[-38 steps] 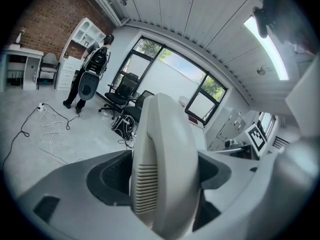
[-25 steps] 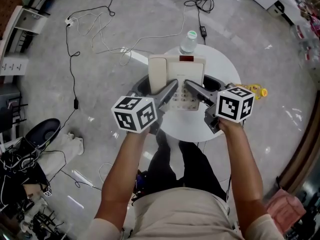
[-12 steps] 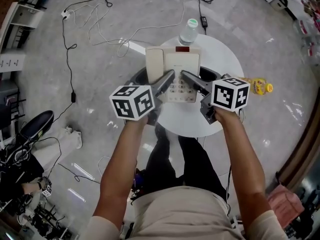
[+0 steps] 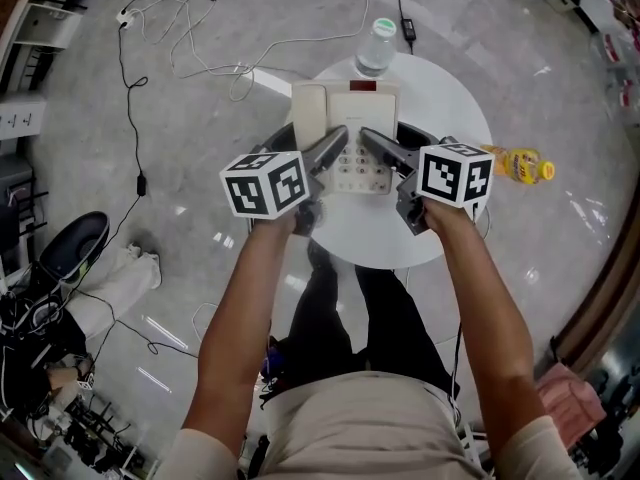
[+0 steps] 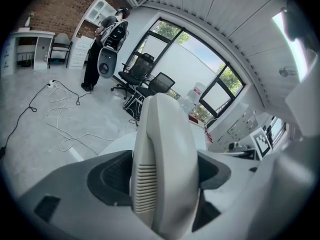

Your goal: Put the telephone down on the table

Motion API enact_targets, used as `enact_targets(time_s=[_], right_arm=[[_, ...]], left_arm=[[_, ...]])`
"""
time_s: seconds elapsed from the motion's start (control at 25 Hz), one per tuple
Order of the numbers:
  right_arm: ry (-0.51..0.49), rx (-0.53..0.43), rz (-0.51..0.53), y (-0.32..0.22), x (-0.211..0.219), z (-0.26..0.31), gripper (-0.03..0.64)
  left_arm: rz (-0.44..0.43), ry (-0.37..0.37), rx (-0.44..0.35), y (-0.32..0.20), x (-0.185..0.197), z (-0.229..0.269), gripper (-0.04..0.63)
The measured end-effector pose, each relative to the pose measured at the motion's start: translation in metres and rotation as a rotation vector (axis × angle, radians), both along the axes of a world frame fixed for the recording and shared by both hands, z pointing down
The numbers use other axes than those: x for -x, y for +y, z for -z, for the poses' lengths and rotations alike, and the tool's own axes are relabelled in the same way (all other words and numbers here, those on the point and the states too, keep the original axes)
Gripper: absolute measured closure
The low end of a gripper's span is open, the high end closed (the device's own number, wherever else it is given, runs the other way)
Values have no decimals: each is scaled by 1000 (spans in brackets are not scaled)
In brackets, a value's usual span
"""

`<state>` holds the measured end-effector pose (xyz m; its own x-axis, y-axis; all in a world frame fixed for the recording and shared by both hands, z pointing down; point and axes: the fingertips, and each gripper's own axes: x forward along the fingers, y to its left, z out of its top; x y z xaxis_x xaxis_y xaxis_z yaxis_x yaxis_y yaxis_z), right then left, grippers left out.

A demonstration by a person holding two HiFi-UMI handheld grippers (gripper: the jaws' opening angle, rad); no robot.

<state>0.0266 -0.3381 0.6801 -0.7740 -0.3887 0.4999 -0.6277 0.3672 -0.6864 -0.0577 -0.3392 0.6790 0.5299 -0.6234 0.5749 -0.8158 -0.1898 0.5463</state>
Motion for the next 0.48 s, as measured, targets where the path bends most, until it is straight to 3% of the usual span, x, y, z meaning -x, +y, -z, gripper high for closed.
enact_targets(time_s=[0.48], right_arm=[[20,13,5,-10,-3,-41,360]], left_arm=[[13,-22,43,-8,-4,-41,242]])
